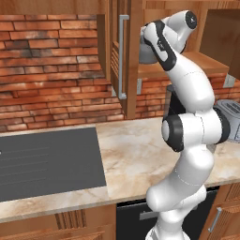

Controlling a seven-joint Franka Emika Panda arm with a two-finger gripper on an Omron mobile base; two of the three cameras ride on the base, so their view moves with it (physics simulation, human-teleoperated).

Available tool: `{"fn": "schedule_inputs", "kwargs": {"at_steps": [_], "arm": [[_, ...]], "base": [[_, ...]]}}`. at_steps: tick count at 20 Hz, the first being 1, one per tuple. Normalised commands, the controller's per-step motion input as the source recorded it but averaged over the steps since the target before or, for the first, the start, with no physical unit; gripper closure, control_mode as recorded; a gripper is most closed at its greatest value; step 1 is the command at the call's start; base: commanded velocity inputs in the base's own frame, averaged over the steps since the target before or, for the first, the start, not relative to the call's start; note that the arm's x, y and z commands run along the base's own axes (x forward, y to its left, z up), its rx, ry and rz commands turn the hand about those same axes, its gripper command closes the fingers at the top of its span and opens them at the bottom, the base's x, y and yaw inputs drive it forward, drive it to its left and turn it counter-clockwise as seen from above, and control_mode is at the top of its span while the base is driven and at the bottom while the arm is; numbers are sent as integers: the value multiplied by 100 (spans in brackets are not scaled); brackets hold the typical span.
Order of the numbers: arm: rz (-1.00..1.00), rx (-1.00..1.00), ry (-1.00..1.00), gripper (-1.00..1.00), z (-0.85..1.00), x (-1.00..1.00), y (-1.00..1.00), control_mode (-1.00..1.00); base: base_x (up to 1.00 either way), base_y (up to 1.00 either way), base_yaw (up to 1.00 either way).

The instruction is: Open the cabinet, pick the kettle from the cabinet, and place it in the sink.

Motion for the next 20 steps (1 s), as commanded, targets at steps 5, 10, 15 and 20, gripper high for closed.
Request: {"fn": "schedule_inputs", "kwargs": {"at_steps": [5, 10, 15, 20], "arm": [[0, 0, -1, -100, 0, 12, 0, -100], [0, 0, 0, 100, -4, 1, 4, -100], [0, 0, 0, 100, -10, 0, -1, -100], [-1, 0, 0, 100, -11, 0, 0, -100]], "base": [[0, 0, 0], [0, 0, 0], [0, 0, 0], [0, 0, 0]]}}
